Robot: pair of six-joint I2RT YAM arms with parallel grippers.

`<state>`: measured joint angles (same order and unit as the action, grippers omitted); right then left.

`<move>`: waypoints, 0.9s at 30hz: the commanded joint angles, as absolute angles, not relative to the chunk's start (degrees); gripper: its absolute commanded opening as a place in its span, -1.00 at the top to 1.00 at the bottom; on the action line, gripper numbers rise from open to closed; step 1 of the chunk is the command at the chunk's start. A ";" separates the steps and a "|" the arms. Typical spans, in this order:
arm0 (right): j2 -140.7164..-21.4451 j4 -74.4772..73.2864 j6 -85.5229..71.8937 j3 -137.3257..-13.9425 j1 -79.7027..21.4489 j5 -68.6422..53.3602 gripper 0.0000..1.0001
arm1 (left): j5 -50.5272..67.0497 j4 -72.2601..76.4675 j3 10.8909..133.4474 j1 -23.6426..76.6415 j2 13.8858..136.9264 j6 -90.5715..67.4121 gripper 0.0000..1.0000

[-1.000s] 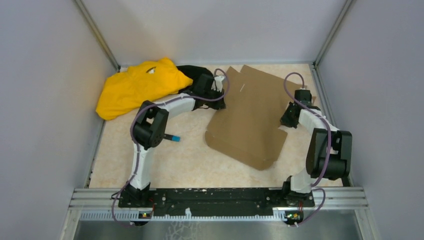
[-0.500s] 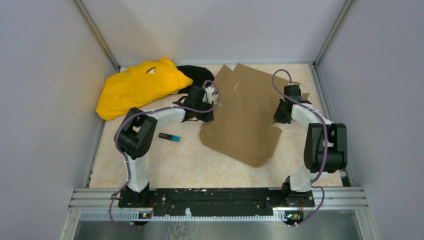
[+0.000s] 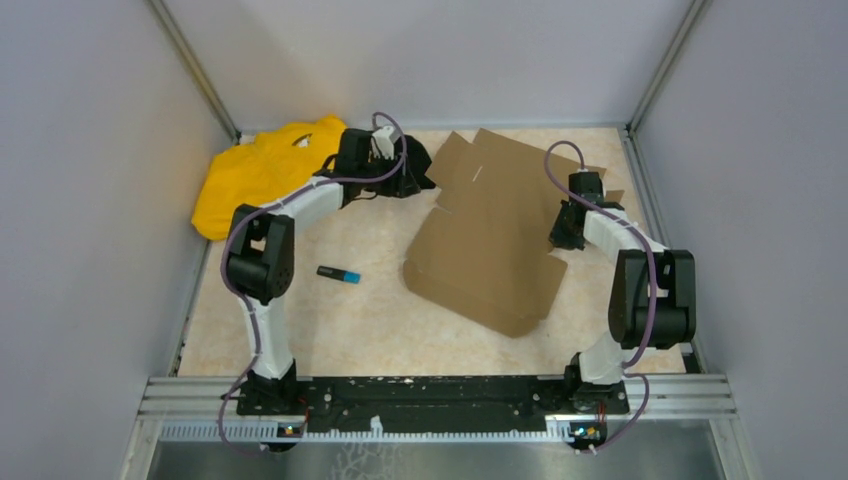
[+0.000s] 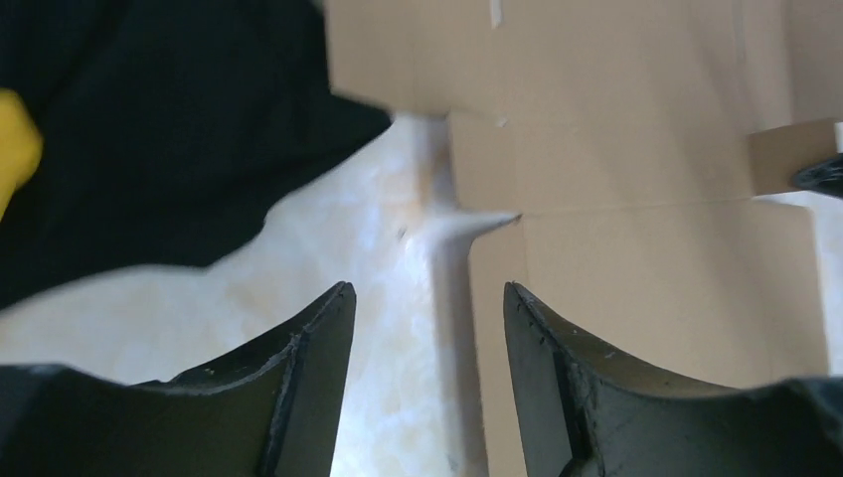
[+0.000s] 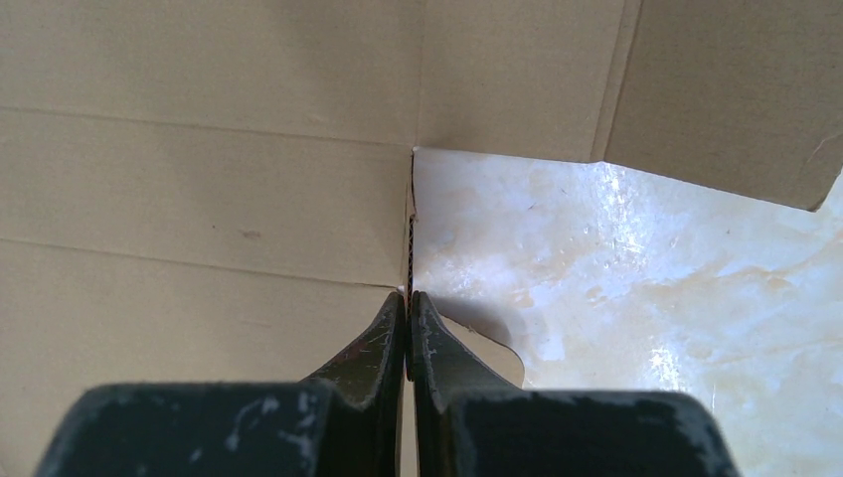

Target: Fold the paper box

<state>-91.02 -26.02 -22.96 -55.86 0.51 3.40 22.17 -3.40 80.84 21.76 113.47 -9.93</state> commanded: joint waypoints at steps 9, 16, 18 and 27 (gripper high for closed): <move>-92.07 -26.22 -21.93 -56.40 0.35 3.28 1.00 | 38.49 -2.25 94.17 25.09 126.22 -6.52 -0.32; -92.30 -26.11 -21.97 -56.64 0.35 3.14 1.00 | 33.29 -6.13 98.87 26.55 130.08 -4.36 -0.31; -92.55 -26.06 -21.97 -56.67 0.35 3.04 1.00 | 32.07 -6.41 99.59 26.92 130.73 -4.03 -0.31; -92.83 -25.83 -21.97 -56.44 0.35 3.05 1.00 | 28.62 -7.18 101.54 27.13 132.13 -3.95 -0.29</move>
